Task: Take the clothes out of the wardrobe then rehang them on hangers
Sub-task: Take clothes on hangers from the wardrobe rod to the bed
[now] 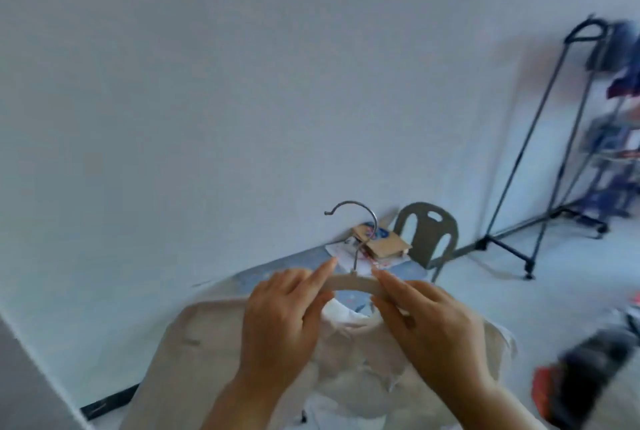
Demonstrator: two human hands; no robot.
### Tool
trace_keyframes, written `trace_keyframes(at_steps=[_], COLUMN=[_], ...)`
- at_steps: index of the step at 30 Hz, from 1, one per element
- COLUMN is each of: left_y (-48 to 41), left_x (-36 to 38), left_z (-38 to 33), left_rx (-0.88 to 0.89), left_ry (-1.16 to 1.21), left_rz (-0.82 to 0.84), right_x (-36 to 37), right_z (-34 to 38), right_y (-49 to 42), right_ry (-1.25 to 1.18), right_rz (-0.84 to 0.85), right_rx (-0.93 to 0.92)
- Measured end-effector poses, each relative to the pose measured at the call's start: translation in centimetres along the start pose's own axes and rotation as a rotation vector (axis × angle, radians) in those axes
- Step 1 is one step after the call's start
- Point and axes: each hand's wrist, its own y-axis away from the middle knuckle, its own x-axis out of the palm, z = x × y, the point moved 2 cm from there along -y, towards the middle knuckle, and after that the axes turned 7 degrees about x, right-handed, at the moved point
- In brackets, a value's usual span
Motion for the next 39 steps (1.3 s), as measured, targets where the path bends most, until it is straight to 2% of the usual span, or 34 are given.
trace_keyframes(at_steps=[5,11,22,31,39], left_y=[-4.4,-7.6,-12.6,-16.9,-19.7], left_x=[12.0,23.5,40.5,52.0,64.6], left_z=[-11.8,-24.6,-40.6,-46.4,-51.1], left_rx=[0.090,0.182,0.311,0.350,0.323], left_ry=[0.266,0.613,1.032,1.087,1.043], left_rz=[0.052,0.179,0.252,0.309,0.370], right_x=[-10.6,-20.8,-30.6,-32.3,-32.4], right_z=[-12.9,-23.4,-38.2,-49.4,-64.1], right_y=[3.1,7.5,11.2,10.0,9.5], right_ry=[0.226,0.499,0.874,0.956,0.785], right_rz=[-0.086,-0.165,-0.242,-0.206,-0.171], right_rx=[0.167,0.354,0.569,0.697,0.852])
